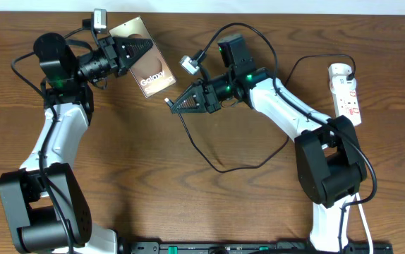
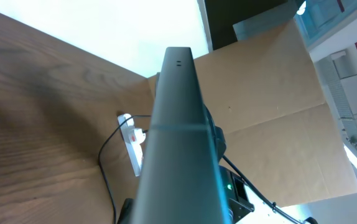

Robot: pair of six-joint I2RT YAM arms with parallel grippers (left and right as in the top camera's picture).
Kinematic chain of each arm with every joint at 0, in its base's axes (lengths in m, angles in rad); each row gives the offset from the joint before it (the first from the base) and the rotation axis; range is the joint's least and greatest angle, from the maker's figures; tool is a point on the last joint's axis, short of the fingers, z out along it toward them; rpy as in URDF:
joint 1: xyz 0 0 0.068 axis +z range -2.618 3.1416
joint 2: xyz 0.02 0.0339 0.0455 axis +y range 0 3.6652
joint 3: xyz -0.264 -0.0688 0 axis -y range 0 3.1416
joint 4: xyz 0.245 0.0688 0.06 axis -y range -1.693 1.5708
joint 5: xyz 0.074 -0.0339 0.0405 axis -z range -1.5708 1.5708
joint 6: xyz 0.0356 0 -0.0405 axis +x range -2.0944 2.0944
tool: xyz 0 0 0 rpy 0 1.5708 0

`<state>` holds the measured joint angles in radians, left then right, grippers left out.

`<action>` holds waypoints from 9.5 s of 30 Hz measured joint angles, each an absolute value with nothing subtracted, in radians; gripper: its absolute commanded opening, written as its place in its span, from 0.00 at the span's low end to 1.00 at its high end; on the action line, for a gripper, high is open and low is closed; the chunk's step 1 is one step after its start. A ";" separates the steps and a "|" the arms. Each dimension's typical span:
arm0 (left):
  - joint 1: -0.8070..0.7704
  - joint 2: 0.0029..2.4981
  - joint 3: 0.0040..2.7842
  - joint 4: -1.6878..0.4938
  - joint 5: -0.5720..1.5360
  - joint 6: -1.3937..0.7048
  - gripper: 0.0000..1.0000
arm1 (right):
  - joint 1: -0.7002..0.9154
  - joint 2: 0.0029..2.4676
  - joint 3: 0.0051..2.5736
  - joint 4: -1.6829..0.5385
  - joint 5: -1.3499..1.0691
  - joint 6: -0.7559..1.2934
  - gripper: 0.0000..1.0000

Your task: Plug charger to phone and switch on socket

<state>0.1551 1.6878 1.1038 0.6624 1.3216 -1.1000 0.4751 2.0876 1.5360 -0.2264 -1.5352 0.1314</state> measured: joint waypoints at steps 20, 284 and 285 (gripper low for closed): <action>0.155 1.688 1.104 0.662 1.323 -1.098 0.07 | 0.476 2.088 1.536 0.014 -1.540 0.368 0.01; 0.397 1.687 1.102 1.030 1.311 -1.391 0.07 | 0.393 2.131 1.567 -1.129 -0.177 0.527 0.01; 0.397 1.687 1.102 1.030 1.311 -1.391 0.07 | 0.397 2.139 1.557 -1.129 -0.178 0.528 0.01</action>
